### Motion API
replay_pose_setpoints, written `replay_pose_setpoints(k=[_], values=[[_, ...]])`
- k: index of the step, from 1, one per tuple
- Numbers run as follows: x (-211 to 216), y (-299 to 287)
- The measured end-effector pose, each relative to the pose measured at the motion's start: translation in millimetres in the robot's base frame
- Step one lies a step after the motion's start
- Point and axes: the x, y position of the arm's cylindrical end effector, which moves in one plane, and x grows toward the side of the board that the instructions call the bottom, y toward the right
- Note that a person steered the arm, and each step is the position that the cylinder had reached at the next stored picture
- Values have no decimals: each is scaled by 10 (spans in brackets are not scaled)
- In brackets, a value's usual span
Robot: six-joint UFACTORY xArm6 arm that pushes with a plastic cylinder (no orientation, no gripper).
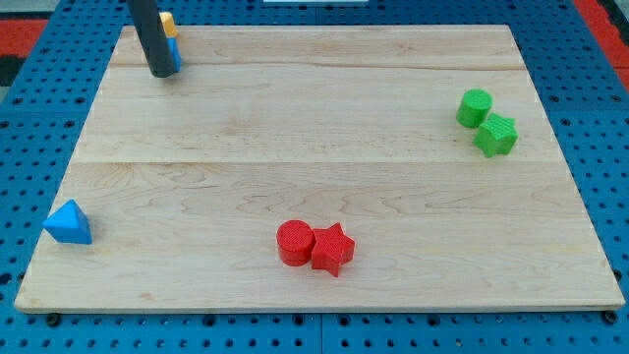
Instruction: Push blue triangle to the right side of the yellow heart
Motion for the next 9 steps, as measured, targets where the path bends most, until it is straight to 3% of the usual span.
replay_pose_setpoints(k=[1, 2, 3, 4, 5, 6, 9], values=[[145, 100], [655, 239], [1251, -14], [2043, 115], [2926, -59], [3289, -880], [2305, -532]])
